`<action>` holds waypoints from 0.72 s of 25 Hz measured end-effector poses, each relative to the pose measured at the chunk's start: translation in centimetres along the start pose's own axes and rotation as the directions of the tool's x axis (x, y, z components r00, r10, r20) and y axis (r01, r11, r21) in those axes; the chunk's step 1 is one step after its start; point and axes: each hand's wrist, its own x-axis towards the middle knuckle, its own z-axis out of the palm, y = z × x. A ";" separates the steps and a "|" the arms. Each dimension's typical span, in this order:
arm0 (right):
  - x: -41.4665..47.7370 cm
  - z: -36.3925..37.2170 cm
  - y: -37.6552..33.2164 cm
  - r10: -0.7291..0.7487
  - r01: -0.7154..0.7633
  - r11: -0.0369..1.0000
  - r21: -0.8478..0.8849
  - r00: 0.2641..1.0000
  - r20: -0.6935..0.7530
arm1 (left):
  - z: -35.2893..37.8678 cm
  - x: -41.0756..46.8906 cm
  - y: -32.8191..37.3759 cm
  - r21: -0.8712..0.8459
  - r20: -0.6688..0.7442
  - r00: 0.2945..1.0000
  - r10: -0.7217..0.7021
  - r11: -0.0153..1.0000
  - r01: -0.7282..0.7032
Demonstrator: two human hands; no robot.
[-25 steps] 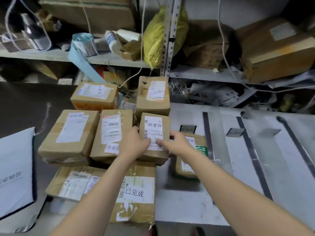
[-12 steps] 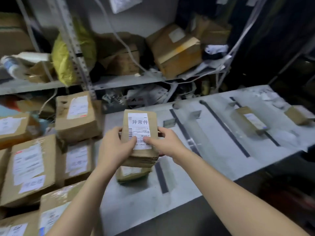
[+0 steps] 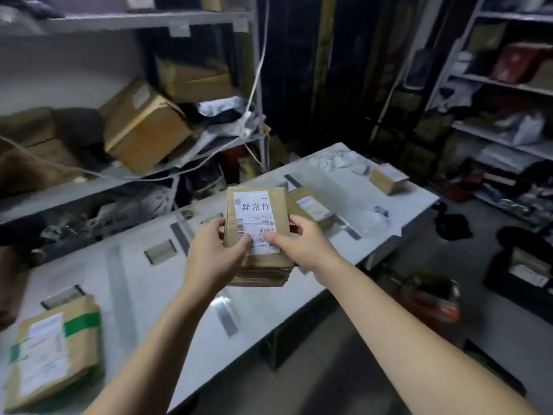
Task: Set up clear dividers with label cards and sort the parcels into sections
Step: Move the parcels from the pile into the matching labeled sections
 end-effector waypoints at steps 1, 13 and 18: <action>0.3 -2.5 0.3 0.004 -0.003 1.000 0.005 1.000 -0.009 | 2.0 0.2 1.7 -0.008 0.017 1.000 0.004 1.000 -0.004; 17.3 -21.9 6.0 0.127 -0.140 0.984 -0.107 0.985 -0.116 | 24.1 14.1 8.9 -0.232 0.183 0.976 -0.122 0.959 0.163; 25.4 -24.0 8.3 0.182 -0.182 0.974 -0.136 0.983 -0.015 | 29.3 19.9 7.3 -0.210 0.176 0.950 -0.258 0.933 0.293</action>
